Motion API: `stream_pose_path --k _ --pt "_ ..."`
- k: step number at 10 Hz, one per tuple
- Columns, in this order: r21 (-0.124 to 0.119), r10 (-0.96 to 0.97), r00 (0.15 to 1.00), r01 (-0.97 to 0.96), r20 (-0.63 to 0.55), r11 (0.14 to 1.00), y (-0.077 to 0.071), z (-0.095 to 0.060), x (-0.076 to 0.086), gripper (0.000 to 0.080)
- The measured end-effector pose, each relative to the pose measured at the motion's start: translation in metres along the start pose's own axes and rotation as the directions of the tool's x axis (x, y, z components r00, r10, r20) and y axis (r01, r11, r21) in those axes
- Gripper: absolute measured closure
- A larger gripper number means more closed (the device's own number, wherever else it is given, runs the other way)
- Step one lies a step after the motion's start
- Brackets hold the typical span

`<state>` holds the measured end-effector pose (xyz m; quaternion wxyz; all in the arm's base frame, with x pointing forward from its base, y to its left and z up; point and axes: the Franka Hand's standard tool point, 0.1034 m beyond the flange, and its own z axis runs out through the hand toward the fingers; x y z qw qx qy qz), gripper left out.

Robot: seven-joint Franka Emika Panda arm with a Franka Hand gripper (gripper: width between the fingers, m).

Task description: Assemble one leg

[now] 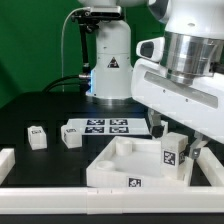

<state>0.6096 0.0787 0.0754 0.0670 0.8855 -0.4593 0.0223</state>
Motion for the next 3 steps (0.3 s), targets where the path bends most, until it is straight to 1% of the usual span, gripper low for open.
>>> stream_pose_path --k 1,3 --pt "0.000 0.000 1.000 0.000 0.000 1.000 0.0000 0.0000 0.0000 0.0156" --pt "0.000 0.000 1.000 0.000 0.000 1.000 0.0000 0.0000 0.0000 0.0151"
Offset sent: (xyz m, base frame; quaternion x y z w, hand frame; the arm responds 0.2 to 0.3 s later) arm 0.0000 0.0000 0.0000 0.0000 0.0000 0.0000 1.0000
